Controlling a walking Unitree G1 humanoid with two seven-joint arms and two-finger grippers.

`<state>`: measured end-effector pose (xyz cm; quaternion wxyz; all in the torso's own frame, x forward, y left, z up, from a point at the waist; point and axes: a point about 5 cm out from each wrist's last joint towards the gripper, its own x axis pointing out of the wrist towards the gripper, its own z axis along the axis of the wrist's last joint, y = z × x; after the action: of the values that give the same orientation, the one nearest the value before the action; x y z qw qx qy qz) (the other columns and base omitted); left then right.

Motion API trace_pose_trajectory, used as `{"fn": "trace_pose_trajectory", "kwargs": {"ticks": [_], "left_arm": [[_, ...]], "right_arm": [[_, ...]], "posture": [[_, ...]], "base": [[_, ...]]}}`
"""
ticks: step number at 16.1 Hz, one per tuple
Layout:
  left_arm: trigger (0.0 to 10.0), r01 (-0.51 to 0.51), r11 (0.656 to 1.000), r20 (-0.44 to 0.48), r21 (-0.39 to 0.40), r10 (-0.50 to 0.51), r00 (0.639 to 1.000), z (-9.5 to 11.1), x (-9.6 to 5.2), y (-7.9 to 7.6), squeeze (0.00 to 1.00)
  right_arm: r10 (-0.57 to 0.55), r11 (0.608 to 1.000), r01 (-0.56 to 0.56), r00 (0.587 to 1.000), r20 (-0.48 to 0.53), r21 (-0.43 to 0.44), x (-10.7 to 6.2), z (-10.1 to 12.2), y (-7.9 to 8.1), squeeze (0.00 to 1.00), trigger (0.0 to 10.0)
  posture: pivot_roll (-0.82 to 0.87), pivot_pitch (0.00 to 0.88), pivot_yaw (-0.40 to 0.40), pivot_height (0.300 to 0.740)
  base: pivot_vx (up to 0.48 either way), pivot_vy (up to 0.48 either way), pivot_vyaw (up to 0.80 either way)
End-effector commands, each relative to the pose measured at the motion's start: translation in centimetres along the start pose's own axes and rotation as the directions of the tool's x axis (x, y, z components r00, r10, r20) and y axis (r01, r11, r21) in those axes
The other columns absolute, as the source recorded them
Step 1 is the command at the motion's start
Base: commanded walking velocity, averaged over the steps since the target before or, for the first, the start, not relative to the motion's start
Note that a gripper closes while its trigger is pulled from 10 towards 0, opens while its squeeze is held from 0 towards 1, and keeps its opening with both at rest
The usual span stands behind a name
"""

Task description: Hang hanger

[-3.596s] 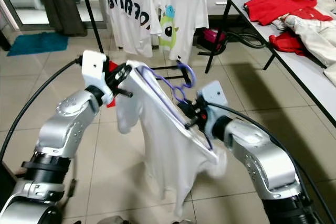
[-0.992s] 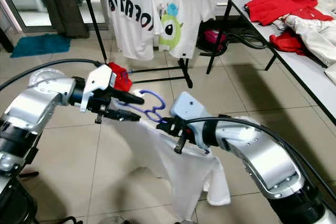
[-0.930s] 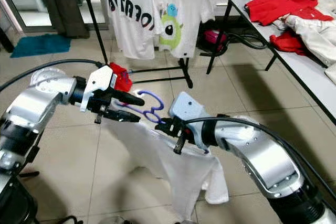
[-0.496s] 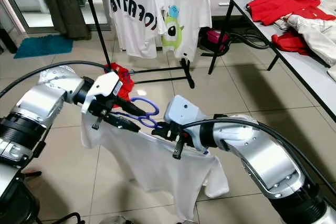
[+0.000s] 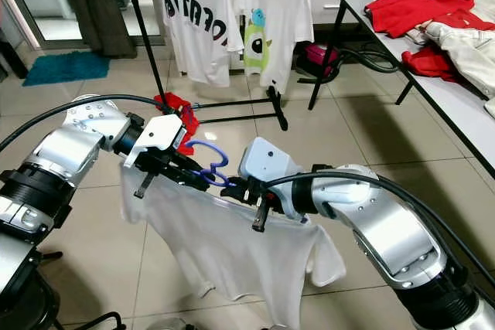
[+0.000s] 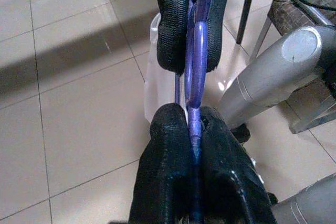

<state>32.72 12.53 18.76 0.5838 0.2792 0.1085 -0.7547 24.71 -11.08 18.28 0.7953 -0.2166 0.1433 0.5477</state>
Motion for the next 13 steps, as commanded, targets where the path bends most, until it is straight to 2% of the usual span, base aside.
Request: {"fn": "trace_pose_trajectory", "kwargs": {"ticks": [1,4,5,6,8,12,13], "left_arm": [[0.0,-0.011,0.999,0.019,0.033,0.01,1.0,1.0,-0.4,0.5,0.0],[0.0,-0.008,1.0,0.022,0.015,0.008,1.0,0.6,-0.5,0.3,0.0],[0.0,-0.016,1.0,0.028,0.003,0.016,0.999,0.5,-0.5,0.3,0.0],[0.0,-0.032,0.999,0.038,-0.021,0.032,0.999,0.3,-0.5,0.3,0.0],[0.0,-0.069,0.996,0.044,-0.055,0.071,0.996,-0.2,-0.6,0.2,0.0],[0.0,-0.17,0.979,0.045,-0.115,0.176,0.983,-1.3,-0.8,0.2,0.0],[0.0,-0.208,0.968,0.036,-0.141,0.215,0.976,-1.8,-0.8,0.1,0.0]], "right_arm": [[0.01,0.999,-0.008,0.999,0.037,-0.043,0.0,1.0,0.0,0.0,10.0],[0.009,0.999,-0.008,0.999,0.04,-0.035,0.1,1.0,-0.1,0.0,10.0],[0.01,1.0,-0.009,0.999,0.042,-0.029,0.1,1.0,-0.1,0.2,10.0],[0.0,1.0,0.001,0.999,0.048,-0.019,0.0,1.0,-0.1,1.0,10.0],[-0.032,0.999,0.032,0.998,0.058,0.002,-0.3,0.9,-0.4,1.0,10.0],[-0.174,0.984,0.169,0.98,0.093,0.061,-1.9,0.6,-1.4,1.0,10.0],[-0.255,0.963,0.241,0.959,0.126,0.116,-2.7,0.6,-2.0,1.0,10.0]], "posture": [[-0.13,0.007,0.039,0.74],[-0.13,0.009,0.041,0.74],[-0.13,0.009,0.041,0.74],[-0.13,0.011,0.043,0.74],[-0.13,0.011,0.046,0.74],[-0.13,0.012,0.046,0.74],[-0.13,0.021,0.046,0.74]], "base": [[0.0,0.0,0.0],[0.0,0.0,0.0],[0.0,0.0,0.0],[0.0,0.0,0.0],[0.0,0.0,0.0],[0.0,0.0,0.0],[0.0,0.0,0.0]]}}
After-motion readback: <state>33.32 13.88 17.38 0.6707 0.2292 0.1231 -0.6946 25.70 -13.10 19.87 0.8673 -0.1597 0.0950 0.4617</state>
